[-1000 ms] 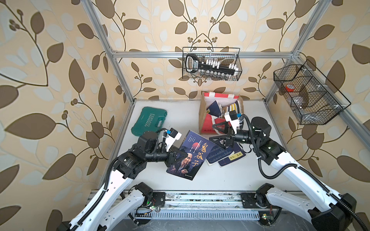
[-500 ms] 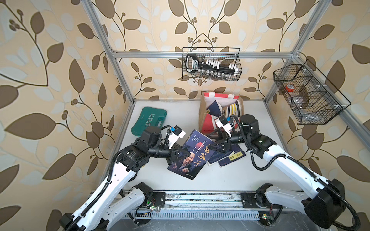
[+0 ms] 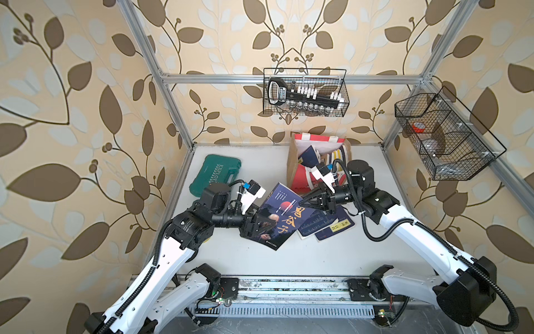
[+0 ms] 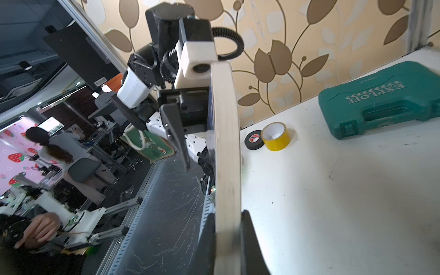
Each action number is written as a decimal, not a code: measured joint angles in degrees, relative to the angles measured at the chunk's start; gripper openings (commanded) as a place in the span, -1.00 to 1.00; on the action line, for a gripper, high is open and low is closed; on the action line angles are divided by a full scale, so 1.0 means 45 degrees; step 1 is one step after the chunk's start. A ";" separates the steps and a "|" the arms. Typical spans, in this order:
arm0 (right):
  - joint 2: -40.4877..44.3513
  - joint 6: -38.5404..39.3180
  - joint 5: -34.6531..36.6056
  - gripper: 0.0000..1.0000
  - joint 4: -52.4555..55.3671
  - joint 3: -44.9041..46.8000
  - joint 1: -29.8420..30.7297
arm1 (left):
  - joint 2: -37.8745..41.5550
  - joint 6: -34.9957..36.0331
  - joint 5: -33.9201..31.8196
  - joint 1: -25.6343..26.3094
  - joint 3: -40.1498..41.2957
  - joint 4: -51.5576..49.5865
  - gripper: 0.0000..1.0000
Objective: Put the books into the canvas bag
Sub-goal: Pick up the book from the center of the board, then place the book in the canvas bag.
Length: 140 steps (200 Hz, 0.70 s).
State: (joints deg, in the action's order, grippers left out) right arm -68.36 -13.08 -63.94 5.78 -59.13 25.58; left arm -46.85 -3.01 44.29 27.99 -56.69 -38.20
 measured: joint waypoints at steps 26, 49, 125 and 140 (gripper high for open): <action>0.0024 -0.1093 0.0719 -1.00 -0.0194 -0.0996 -0.1511 | 0.0112 -0.0058 -0.0729 -0.0165 0.0000 0.0117 0.98; 0.0029 -0.1496 0.2103 -1.00 0.0481 -0.2506 -0.2487 | 0.0165 -0.0107 -0.1656 -0.0340 0.0000 0.0112 0.98; -0.0029 -0.0869 1.0409 -1.00 0.4240 -0.6567 -0.3147 | 0.0160 -0.0486 -0.4002 -0.1491 0.0078 0.0107 0.98; -0.0121 -0.0787 1.1298 -1.00 0.4503 -0.6727 -0.3191 | 0.0160 -0.0559 -0.4119 -0.1603 0.0083 0.0112 0.98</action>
State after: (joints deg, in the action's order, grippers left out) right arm -68.90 -16.62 -13.10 26.04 -89.41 11.22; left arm -46.13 -5.52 25.76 20.78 -56.31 -37.69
